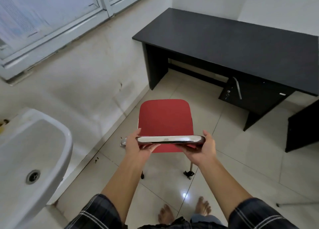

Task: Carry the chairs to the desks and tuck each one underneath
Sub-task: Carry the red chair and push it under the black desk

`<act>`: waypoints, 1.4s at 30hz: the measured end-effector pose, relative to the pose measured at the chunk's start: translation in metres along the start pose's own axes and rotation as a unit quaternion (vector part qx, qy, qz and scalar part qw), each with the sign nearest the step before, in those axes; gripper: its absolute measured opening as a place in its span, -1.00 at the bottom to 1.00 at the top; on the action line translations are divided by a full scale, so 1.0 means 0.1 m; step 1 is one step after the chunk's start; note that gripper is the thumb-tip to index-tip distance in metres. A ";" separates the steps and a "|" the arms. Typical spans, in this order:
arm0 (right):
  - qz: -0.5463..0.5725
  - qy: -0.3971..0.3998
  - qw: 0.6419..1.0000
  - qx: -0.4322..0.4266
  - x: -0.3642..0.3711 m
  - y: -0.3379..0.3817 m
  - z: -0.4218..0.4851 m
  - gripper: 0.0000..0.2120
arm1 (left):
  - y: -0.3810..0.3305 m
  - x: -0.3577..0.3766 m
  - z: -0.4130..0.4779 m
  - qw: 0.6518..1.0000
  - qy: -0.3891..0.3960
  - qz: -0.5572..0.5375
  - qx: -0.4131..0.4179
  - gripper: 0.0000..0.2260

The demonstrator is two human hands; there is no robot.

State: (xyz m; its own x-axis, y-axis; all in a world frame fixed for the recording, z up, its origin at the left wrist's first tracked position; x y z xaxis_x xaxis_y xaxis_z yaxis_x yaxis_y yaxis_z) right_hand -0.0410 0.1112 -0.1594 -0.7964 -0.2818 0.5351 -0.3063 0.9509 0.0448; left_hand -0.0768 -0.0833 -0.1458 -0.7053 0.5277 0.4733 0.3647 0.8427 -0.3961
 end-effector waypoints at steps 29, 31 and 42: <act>-0.016 0.016 1.000 0.000 0.38 0.64 0.29 -0.75 | -0.08 0.53 0.47 0.998 -0.003 -0.015 -0.054 -0.87; -0.013 0.016 1.000 -0.002 0.49 0.83 0.34 -0.80 | -0.04 0.72 0.54 0.998 -0.004 -0.011 -0.058 -0.88; -0.003 -0.008 1.000 -0.006 0.92 1.89 0.69 -0.58 | 0.30 1.88 0.95 0.999 0.002 0.007 -0.049 -0.95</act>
State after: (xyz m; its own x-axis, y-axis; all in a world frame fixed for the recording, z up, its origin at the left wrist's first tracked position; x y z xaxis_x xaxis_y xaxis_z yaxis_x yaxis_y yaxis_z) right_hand -0.2079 0.2563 -0.1600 -0.8033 -0.2887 0.5210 -0.3046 0.9508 0.0572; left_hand -0.2559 0.0311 -0.1438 -0.6969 0.5396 0.4724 0.4319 0.8417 -0.3242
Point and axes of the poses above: each hand's wrist, its own z-axis towards the middle knuckle, its own x-axis out of the palm, y = z × x, the point moved 8 cm from there along z, towards the middle knuckle, and after that the axes turned 11 degrees about x, right-handed, at the moved point
